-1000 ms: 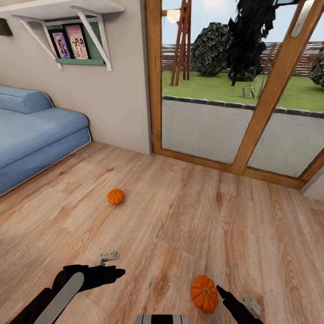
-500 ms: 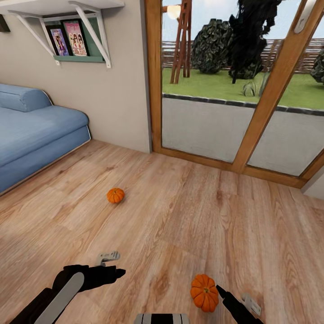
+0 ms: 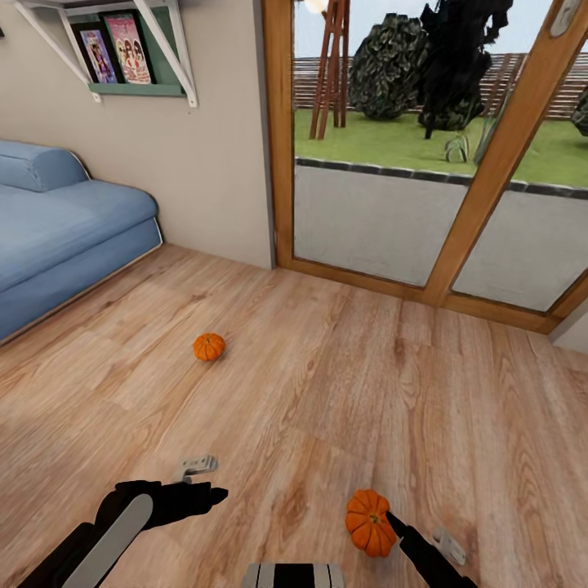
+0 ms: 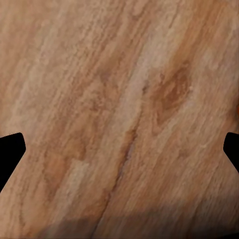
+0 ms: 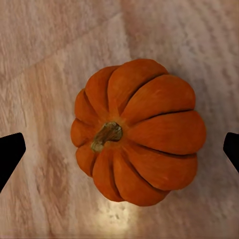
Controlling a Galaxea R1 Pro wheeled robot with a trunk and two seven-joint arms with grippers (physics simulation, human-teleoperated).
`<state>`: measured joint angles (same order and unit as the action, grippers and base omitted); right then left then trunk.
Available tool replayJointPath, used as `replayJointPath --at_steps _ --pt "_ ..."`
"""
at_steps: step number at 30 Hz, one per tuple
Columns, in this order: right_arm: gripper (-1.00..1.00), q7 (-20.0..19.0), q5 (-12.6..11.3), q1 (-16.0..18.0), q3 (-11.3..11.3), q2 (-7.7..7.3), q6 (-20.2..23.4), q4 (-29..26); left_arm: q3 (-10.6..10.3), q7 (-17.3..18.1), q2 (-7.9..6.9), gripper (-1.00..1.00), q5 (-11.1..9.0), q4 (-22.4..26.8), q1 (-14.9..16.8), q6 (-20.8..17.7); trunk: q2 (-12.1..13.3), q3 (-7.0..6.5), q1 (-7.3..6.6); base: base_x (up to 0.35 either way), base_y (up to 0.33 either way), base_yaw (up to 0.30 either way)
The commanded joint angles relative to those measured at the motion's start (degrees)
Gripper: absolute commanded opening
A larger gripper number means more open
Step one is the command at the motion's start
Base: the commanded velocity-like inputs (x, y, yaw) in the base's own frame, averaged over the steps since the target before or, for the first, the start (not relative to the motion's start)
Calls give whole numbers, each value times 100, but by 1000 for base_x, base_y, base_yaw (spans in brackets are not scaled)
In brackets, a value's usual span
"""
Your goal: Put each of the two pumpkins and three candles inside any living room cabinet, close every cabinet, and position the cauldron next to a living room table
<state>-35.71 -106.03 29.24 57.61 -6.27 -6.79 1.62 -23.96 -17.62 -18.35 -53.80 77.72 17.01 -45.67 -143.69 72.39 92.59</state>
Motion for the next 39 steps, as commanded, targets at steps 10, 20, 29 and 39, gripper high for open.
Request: replayJointPath --at_steps 10,20,29,39 --pt "100 -30 -48 3 48 3 -32 14 -12 -57 -3 100 -60 6 4 -3 -4 49 4 0 0 0" --pt "100 -48 -39 3 54 3 -21 14 -12 -57 36 100 -60 6 4 -3 -11 159 17 0 0 0" --pt "100 -50 -40 3 52 3 -16 14 -12 -57 92 100 -56 6 4 -3 -19 292 32 0 0 0" --pt "100 -66 -61 3 44 -1 17 -8 -8 -57 87 100 -57 6 4 -3 -22 337 38 0 0 0"
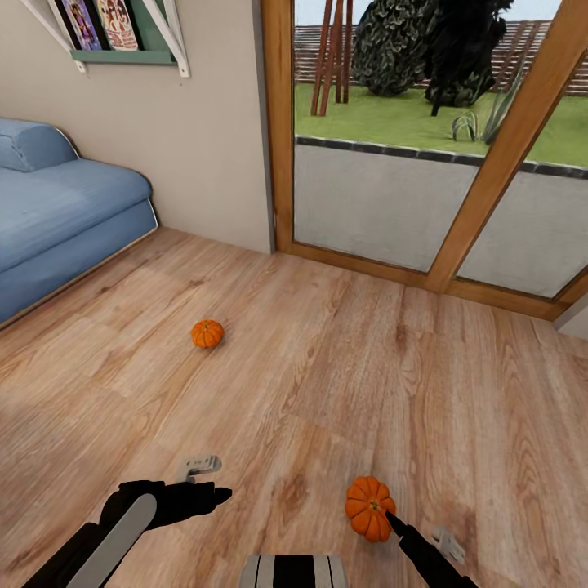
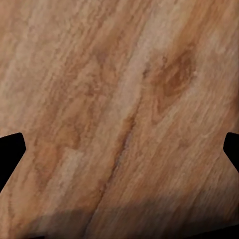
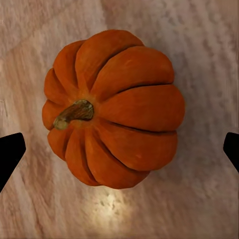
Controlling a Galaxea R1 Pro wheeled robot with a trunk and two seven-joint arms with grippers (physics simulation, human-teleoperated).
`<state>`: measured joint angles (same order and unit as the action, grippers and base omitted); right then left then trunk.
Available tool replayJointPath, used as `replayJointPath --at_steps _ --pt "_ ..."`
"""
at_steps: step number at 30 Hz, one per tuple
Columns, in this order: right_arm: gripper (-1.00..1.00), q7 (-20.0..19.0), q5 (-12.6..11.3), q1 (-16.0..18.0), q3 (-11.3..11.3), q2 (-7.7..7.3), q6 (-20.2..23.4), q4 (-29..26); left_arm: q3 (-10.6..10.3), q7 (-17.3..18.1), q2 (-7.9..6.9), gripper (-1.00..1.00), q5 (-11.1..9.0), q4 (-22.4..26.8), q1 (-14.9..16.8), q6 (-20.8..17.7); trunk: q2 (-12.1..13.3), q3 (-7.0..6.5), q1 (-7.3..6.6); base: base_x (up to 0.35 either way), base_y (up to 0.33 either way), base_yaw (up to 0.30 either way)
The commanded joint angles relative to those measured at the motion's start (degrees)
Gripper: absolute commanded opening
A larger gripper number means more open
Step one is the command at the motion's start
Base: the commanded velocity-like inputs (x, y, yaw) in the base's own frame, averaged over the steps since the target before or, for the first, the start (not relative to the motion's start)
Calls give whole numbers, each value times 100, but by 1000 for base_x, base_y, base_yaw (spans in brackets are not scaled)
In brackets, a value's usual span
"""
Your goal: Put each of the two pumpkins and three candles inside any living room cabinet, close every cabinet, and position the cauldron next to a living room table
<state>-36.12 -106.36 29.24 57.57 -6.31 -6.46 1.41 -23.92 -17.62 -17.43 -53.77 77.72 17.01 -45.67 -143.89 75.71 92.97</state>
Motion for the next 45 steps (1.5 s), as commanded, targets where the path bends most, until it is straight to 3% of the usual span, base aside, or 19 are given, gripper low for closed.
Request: replayJointPath --at_steps 1,4,6,9,13,17,31,33,35,38,42,45 --pt "100 -156 -44 3 43 -15 99 6 -10 -57 -5 100 -62 10 6 -3 -2 4 -1 0 0 0" --pt "100 -474 -52 3 25 -136 694 14 4 -57 -6 100 -61 14 5 -7 -2 4 -1 0 0 0" --pt "100 -588 -69 3 16 -406 1084 -2 15 -57 -6 100 -62 15 4 -4 -2 4 -1 0 0 0" --pt "100 -628 -216 3 10 -630 1276 -25 7 -57 -6 100 -63 15 4 -8 -2 4 -1 0 0 0" --pt "100 -634 -610 3 15 -765 1329 -33 7 -57 -6 100 -63 15 5 -9 -2 4 -1 0 0 0" --pt "100 -630 -770 3 17 -797 1333 -55 7 -57 -6 100 -60 15 4 -8 -6 71 7 0 0 0" --pt "100 -592 -789 10 17 -801 1279 -62 114 -57 -38 100 -62 10 20 -110 -15 226 25 0 0 0" --pt "100 -595 -790 11 17 -801 1279 -62 248 -55 -19 100 -63 84 49 -382 -15 226 25 0 0 0" --pt "100 -597 -790 11 17 -801 1275 -62 543 -52 -7 100 -63 305 66 -854 -15 226 25 0 0 0" --pt "100 -598 -785 12 18 -801 1272 -62 902 -47 -8 100 -134 403 72 -1050 -15 226 25 0 0 0" --pt "100 -639 -784 12 22 -801 1272 -62 1043 -48 -19 100 -464 431 72 -1105 -19 292 32 0 0 0" --pt "100 -655 -785 12 23 -801 1270 -62 1049 -48 -15 100 -576 437 74 -1113 -23 359 40 0 0 0"
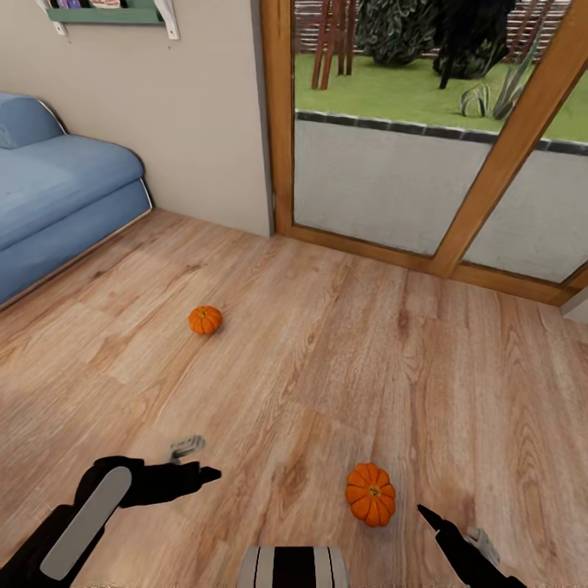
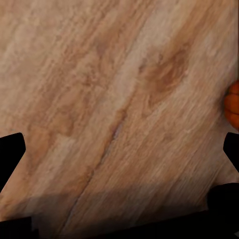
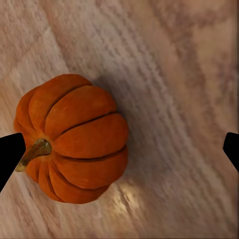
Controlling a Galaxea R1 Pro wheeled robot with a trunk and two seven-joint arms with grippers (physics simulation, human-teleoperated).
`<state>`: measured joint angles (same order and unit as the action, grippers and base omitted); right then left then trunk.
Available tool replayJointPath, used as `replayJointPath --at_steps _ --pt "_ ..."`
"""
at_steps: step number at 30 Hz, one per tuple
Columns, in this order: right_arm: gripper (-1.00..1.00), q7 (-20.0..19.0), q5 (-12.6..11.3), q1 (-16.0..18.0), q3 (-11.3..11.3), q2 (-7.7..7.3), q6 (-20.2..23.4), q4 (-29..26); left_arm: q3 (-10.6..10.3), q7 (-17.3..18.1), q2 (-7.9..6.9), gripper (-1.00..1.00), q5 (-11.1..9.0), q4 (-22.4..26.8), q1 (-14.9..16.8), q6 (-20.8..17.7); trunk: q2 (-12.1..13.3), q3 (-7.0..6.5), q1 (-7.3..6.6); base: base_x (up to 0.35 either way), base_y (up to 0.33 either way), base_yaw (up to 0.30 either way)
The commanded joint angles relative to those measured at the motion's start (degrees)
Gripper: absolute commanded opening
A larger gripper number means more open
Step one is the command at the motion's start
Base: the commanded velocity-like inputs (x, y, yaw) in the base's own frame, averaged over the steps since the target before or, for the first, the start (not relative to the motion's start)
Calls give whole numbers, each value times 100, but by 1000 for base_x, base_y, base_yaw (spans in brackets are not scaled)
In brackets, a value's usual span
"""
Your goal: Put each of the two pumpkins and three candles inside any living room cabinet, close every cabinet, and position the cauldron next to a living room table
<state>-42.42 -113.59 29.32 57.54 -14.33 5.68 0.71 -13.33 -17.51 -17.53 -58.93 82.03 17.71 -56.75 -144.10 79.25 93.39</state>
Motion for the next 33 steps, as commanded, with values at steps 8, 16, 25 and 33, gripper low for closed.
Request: replayJointPath --at_steps 8,16,25,33 --pt "100 -64 -58 3 30 0 48 0 -11 -57 8 100 -203 65 1 -7 -9 115 12 0 0 0" --pt "100 -99 -32 3 77 28 54 -7 -20 -60 6 100 -267 76 0 -7 -9 115 12 8 15 0" --pt "100 -135 -10 20 108 44 52 -10 -20 -60 4 100 -268 81 -4 -10 -9 115 12 54 56 0" --pt "100 -135 -10 21 109 44 47 -9 -25 -60 5 100 -268 76 -4 -9 -9 115 12 97 66 0"
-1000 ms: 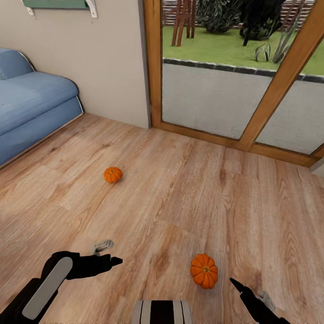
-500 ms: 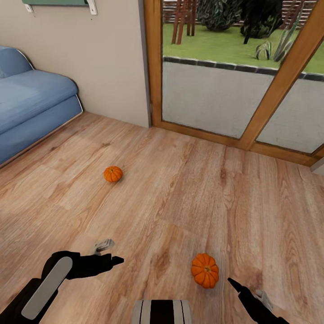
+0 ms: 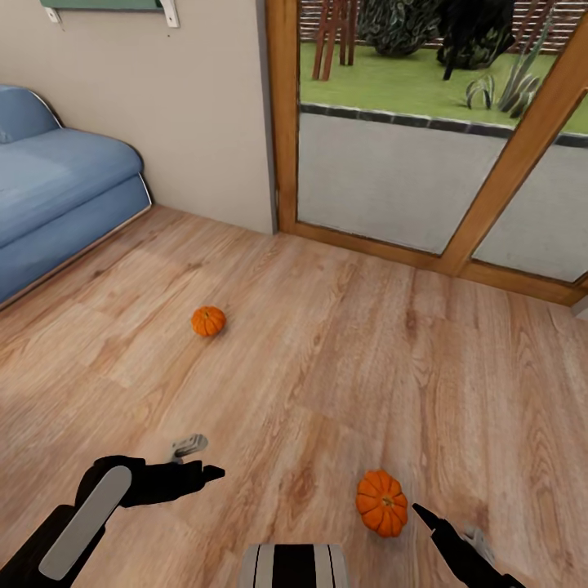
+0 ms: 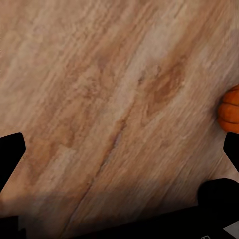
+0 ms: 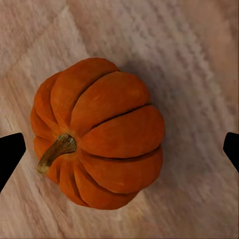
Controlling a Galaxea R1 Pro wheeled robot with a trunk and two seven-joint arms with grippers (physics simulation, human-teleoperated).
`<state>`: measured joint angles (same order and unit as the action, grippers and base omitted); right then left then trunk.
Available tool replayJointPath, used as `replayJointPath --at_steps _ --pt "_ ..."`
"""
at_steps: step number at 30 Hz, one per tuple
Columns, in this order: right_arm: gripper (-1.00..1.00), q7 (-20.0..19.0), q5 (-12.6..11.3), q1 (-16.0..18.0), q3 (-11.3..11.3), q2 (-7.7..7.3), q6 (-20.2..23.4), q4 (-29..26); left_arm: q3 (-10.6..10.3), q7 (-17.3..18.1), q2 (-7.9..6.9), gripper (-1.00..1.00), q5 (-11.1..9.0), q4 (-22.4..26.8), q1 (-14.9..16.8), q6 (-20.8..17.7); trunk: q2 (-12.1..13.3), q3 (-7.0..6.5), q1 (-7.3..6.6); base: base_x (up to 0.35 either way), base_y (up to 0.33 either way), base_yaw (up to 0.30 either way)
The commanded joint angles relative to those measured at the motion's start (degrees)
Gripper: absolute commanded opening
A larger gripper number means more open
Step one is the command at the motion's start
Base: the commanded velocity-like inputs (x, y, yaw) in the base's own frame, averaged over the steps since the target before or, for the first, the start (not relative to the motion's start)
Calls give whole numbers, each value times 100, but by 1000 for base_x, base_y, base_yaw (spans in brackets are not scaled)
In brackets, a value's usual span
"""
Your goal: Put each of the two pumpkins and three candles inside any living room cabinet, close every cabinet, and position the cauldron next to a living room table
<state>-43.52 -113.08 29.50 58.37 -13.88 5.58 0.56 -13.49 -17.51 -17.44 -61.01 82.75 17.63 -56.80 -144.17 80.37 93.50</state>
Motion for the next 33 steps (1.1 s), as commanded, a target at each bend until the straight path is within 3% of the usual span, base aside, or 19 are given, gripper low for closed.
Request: replayJointPath --at_steps 1,22,33 --pt "100 -24 -61 3 26 0 57 6 -8 -59 -5 100 -60 4 3 -5 -1 4 0 139 110 0" --pt "100 -24 -56 3 26 0 57 7 -5 -59 -5 100 -60 5 3 -5 -3 26 3 18 33 0" --pt "100 -24 -56 3 26 0 57 13 -5 -59 2 100 -77 13 3 -2 -13 203 23 0 0 0"
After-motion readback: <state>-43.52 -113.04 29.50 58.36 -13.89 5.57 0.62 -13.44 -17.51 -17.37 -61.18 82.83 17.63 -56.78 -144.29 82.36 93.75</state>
